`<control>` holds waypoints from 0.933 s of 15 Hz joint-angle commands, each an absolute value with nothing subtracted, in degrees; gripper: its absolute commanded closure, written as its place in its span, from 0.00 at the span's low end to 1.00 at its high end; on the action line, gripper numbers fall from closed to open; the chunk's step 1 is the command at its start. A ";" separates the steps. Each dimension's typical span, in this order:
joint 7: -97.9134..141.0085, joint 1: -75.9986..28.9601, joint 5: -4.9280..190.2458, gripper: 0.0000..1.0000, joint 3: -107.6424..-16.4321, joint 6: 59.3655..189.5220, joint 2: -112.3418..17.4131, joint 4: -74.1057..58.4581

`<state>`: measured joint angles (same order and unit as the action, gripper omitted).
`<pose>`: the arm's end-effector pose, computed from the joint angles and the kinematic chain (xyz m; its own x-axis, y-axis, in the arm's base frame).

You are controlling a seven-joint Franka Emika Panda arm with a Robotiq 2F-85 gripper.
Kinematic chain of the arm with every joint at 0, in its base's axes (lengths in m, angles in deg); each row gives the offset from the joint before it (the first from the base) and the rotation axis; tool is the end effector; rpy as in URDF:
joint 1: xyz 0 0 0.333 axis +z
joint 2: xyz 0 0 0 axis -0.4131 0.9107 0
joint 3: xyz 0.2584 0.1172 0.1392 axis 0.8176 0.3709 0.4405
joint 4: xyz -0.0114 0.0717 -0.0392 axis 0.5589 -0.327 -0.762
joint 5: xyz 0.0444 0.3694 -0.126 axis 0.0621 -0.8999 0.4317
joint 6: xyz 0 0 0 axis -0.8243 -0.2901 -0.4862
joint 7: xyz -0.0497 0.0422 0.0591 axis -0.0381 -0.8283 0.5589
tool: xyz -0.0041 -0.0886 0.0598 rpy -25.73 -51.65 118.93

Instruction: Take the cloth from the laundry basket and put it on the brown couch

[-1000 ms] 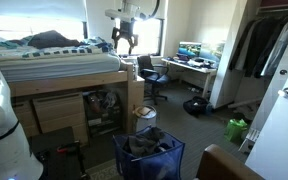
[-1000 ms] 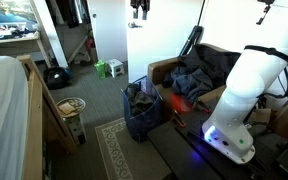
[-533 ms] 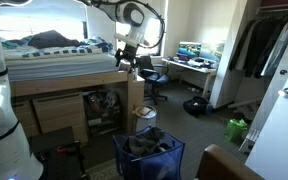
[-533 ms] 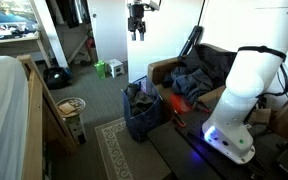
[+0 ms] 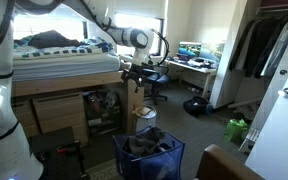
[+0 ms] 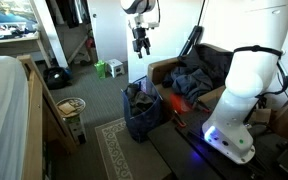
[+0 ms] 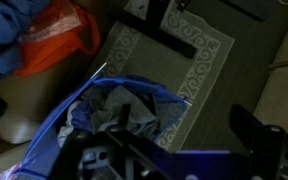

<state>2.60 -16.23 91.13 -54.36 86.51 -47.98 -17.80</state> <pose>0.5737 0.1161 0.3730 0.8264 0.4342 -0.3584 0.4332 -0.8970 -0.0878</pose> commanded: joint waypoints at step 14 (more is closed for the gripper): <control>13.21 -19.40 85.59 0.00 -53.95 97.80 -34.64 -17.56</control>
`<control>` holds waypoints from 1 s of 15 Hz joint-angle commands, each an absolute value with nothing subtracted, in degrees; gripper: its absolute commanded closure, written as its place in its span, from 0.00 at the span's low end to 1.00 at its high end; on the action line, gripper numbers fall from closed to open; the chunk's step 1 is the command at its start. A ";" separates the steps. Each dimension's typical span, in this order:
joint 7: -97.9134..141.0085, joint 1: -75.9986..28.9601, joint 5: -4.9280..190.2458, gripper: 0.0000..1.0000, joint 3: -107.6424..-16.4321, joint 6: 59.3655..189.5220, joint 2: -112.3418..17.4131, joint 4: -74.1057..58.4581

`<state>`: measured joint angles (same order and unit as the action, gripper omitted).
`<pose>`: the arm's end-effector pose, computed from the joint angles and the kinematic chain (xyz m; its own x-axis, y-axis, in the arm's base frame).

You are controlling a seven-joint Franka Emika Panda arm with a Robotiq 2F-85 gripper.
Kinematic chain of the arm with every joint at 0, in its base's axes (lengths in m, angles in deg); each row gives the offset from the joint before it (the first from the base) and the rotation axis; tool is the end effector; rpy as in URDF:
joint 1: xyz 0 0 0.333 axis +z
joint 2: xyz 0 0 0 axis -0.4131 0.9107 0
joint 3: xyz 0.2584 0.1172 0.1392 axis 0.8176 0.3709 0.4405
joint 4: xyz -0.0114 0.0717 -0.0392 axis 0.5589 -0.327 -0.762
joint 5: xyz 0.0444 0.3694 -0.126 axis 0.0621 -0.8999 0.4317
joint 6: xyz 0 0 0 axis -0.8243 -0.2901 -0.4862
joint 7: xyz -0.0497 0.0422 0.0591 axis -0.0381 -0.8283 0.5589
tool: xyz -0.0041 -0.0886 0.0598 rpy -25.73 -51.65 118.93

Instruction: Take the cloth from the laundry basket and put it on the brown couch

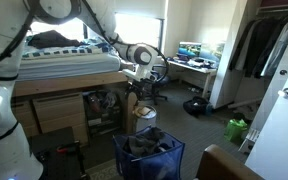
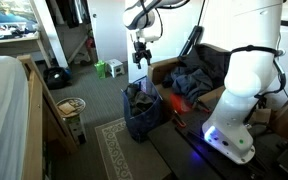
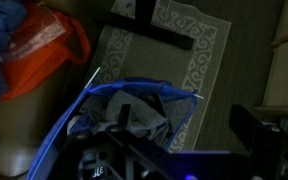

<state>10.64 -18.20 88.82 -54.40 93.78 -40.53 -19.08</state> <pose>0.5873 0.1014 0.2923 0.8832 0.2666 -0.3858 0.2554 -0.9634 -0.0810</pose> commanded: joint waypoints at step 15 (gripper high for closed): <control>23.99 -17.98 86.13 0.00 -54.90 98.47 -10.88 -5.80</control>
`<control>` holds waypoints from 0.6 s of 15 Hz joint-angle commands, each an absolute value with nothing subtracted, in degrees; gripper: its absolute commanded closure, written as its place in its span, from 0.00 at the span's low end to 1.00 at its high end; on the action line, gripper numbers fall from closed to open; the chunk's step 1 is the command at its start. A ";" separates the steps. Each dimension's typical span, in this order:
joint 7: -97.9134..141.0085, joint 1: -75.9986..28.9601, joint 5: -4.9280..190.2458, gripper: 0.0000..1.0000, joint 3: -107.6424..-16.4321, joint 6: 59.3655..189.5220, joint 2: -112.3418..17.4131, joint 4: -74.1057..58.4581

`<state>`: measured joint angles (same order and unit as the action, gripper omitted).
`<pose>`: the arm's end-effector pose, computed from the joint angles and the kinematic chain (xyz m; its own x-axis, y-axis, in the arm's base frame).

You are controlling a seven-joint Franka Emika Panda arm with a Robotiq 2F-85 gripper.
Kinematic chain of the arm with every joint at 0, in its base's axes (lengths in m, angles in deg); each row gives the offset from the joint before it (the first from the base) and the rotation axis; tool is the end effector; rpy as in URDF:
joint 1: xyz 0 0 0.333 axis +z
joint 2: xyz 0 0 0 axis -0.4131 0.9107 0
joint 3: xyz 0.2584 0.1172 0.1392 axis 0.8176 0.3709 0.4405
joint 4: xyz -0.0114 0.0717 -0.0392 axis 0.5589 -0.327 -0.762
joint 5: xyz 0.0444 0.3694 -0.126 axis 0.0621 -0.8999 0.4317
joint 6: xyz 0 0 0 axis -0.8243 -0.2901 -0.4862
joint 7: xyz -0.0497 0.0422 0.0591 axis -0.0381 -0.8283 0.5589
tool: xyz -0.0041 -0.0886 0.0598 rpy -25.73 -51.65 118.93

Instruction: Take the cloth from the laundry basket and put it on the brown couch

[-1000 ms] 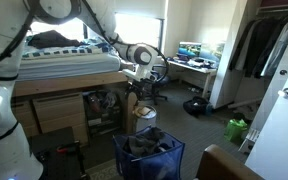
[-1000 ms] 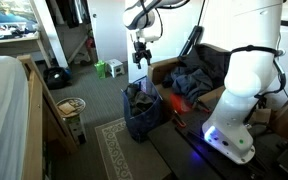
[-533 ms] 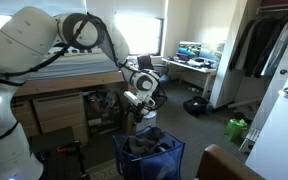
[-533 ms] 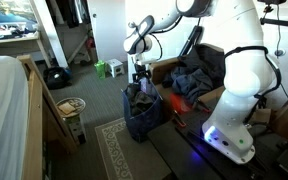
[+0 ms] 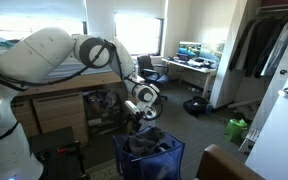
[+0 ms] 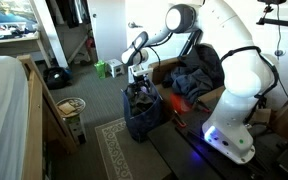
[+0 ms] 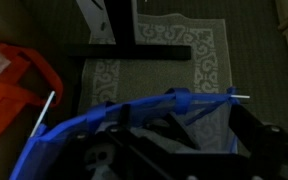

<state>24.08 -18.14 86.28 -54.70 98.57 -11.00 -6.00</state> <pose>0.5991 0.1047 0.0612 0.8170 0.0018 -0.5766 -0.0056 -0.9999 -0.0112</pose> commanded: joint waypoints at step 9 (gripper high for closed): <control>26.50 -17.79 85.12 0.00 -55.49 102.56 -6.94 -1.81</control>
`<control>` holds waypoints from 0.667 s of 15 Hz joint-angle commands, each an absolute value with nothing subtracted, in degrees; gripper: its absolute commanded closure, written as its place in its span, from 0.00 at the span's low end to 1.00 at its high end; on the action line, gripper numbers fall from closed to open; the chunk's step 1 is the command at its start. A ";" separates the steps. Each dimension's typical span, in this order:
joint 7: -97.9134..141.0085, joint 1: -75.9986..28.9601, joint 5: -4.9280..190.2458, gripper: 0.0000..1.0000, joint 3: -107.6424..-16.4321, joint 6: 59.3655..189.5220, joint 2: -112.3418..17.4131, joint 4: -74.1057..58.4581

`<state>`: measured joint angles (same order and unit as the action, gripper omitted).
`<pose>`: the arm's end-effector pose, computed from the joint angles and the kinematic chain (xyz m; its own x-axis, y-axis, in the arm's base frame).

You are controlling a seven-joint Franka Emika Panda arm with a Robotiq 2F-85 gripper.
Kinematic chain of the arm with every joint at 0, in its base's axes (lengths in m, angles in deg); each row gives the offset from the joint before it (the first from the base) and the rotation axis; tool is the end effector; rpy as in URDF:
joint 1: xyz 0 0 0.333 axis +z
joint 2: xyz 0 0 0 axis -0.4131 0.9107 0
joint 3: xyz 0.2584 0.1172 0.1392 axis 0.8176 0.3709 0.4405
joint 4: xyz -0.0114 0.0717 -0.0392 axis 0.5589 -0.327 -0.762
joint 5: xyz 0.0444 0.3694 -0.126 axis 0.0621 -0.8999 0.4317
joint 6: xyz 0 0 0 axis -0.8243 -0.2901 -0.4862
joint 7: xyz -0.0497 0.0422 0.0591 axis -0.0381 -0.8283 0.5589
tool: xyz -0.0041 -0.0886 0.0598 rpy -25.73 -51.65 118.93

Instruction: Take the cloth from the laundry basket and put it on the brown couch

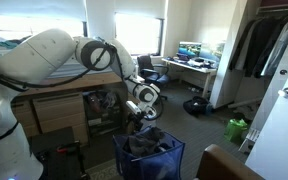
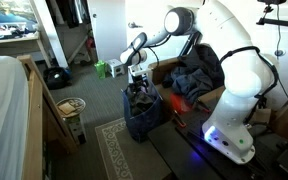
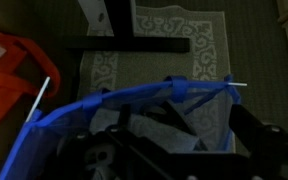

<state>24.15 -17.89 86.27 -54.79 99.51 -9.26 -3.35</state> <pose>0.6109 0.1077 0.0571 0.8350 0.0026 -0.5503 -0.0065 -0.9999 -0.0145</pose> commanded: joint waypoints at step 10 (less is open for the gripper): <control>33.26 -15.77 86.27 0.00 -57.90 107.37 4.10 5.00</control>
